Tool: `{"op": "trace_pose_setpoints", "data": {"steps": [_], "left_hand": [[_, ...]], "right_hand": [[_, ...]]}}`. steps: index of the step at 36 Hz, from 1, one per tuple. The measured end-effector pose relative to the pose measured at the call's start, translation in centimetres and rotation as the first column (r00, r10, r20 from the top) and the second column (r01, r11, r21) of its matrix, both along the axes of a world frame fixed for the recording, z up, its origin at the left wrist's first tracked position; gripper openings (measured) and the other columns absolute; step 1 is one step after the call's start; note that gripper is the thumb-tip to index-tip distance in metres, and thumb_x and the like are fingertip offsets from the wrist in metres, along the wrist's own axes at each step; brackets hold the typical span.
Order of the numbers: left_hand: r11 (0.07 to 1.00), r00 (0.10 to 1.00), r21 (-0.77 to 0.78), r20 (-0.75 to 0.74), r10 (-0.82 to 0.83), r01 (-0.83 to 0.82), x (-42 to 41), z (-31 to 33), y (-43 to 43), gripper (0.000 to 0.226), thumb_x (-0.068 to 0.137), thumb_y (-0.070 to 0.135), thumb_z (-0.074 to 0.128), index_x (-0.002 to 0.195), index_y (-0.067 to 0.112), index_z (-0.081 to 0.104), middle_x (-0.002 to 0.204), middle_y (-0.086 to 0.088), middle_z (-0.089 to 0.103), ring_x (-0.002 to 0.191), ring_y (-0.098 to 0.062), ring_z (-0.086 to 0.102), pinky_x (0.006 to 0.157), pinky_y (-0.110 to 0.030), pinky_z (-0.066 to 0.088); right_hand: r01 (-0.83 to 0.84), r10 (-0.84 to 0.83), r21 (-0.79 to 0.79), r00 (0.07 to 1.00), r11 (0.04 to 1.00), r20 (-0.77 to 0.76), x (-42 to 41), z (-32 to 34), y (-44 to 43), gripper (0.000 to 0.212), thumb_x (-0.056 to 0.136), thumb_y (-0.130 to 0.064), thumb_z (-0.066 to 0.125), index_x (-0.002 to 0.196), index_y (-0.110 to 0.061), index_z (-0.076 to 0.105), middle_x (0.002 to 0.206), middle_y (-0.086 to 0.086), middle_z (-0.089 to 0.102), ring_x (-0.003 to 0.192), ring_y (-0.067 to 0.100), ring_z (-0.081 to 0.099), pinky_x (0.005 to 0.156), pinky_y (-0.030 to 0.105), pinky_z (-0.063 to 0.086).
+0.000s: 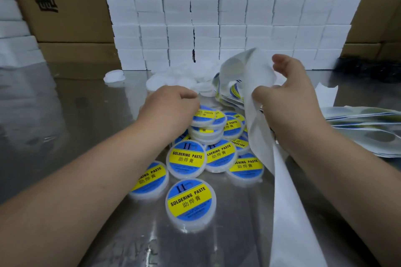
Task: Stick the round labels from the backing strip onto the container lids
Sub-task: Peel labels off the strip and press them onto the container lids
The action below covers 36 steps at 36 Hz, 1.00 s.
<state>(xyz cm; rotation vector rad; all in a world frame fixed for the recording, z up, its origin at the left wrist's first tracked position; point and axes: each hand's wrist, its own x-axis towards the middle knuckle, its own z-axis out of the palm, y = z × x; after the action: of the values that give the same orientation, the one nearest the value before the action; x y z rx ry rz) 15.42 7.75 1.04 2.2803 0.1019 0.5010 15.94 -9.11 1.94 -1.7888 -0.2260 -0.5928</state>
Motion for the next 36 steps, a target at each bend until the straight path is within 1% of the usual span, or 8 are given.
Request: {"op": "trace_pose_setpoints", "data": {"steps": [4, 13, 16, 19, 24, 29, 32, 36], "left_hand": [[0.996, 0.993, 0.065, 0.106, 0.050, -0.057, 0.1, -0.1, 0.2, 0.031, 0.083, 0.034, 0.056, 0.114, 0.034, 0.062, 0.118, 0.009, 0.059, 0.112, -0.015, 0.052, 0.096, -0.033, 0.041], [0.960, 0.952, -0.211, 0.280, -0.121, 0.184, -0.5, 0.1, -0.7, 0.025, 0.091, 0.033, 0.052, 0.114, 0.040, 0.044, 0.077, 0.037, 0.060, 0.077, 0.024, 0.049, 0.062, 0.005, 0.033], [0.936, 0.946, -0.264, 0.285, -0.155, 0.233, -0.6, 0.0, -0.9, 0.045, 0.091, 0.029, 0.054, 0.132, 0.037, 0.040, 0.109, 0.016, 0.063, 0.101, 0.005, 0.055, 0.088, -0.011, 0.040], [0.917, 0.940, -0.286, 0.280, -0.197, 0.277, -0.8, 0.1, -1.1, 0.049, 0.092, 0.030, 0.052, 0.137, 0.038, 0.035, 0.128, -0.001, 0.056, 0.117, -0.011, 0.052, 0.099, -0.029, 0.040], [0.881, 0.929, -0.362, 0.315, -0.192, 0.305, -1.1, 0.5, -1.2, 0.036, 0.097, 0.029, 0.041, 0.133, 0.033, 0.042, 0.083, 0.030, 0.054, 0.068, 0.030, 0.046, 0.061, 0.007, 0.032], [0.862, 0.923, -0.378, 0.311, -0.226, 0.339, -1.0, 0.5, -1.0, 0.037, 0.099, 0.030, 0.032, 0.134, 0.027, 0.044, 0.122, 0.021, 0.047, 0.092, 0.024, 0.043, 0.077, 0.009, 0.030], [0.833, 0.900, -0.369, 0.308, -0.308, 0.412, -1.2, 0.4, -1.1, 0.037, 0.100, 0.034, 0.024, 0.130, 0.029, 0.045, 0.121, 0.021, 0.048, 0.089, 0.032, 0.041, 0.079, 0.010, 0.027], [0.794, 0.860, -0.341, 0.293, -0.419, 0.503, -1.4, -0.1, -1.0, 0.054, 0.091, 0.059, 0.015, 0.128, 0.036, 0.046, 0.138, 0.019, 0.043, 0.125, 0.015, 0.032, 0.102, -0.005, 0.016]], "right_hand": [[-0.098, 0.097, -0.051, 0.995, 0.994, -0.022, 0.0, -0.1, 0.0, 0.081, 0.077, -0.008, 0.058, 0.144, -0.033, 0.021, 0.137, -0.016, 0.034, 0.074, -0.006, 0.055, 0.060, 0.008, 0.041], [-0.320, 0.293, -0.110, 0.933, 0.941, -0.208, -0.3, -0.2, 0.9, 0.077, 0.071, -0.002, 0.060, 0.141, -0.017, 0.033, 0.081, -0.009, 0.068, 0.077, 0.014, 0.062, 0.082, 0.038, 0.049], [-0.426, 0.379, -0.193, 0.894, 0.884, -0.241, -0.8, -0.1, 1.0, 0.051, 0.055, -0.013, 0.051, 0.104, -0.025, 0.063, 0.087, 0.008, 0.070, 0.075, 0.029, 0.063, 0.074, 0.044, 0.053], [-0.477, 0.425, -0.228, 0.872, 0.849, -0.242, -1.1, -0.1, 0.9, 0.042, 0.050, -0.017, 0.046, 0.088, -0.027, 0.063, 0.084, 0.004, 0.070, 0.069, 0.016, 0.061, 0.063, 0.029, 0.047], [-0.572, 0.525, -0.170, 0.813, 0.803, -0.253, -1.5, 0.2, 0.8, 0.045, 0.050, -0.013, 0.046, 0.089, -0.026, 0.064, 0.086, 0.017, 0.066, 0.072, 0.021, 0.055, 0.065, 0.031, 0.040], [-0.653, 0.601, -0.050, 0.723, 0.756, -0.342, -1.2, 0.1, 0.8, 0.050, 0.053, -0.015, 0.046, 0.095, 0.012, 0.053, 0.068, 0.015, 0.051, 0.055, 0.020, 0.049, 0.049, 0.021, 0.040], [-0.610, 0.599, 0.105, 0.707, 0.786, -0.376, -1.1, 0.4, 1.1, 0.035, 0.063, -0.028, 0.058, 0.087, -0.003, 0.058, 0.062, 0.019, 0.048, 0.051, 0.020, 0.052, 0.049, 0.023, 0.044], [-0.535, 0.544, 0.112, 0.793, 0.837, -0.274, -0.8, 0.4, 0.8, 0.016, 0.085, -0.027, 0.061, 0.077, -0.014, 0.067, 0.072, 0.006, 0.066, 0.066, 0.018, 0.064, 0.061, 0.026, 0.051]]}}
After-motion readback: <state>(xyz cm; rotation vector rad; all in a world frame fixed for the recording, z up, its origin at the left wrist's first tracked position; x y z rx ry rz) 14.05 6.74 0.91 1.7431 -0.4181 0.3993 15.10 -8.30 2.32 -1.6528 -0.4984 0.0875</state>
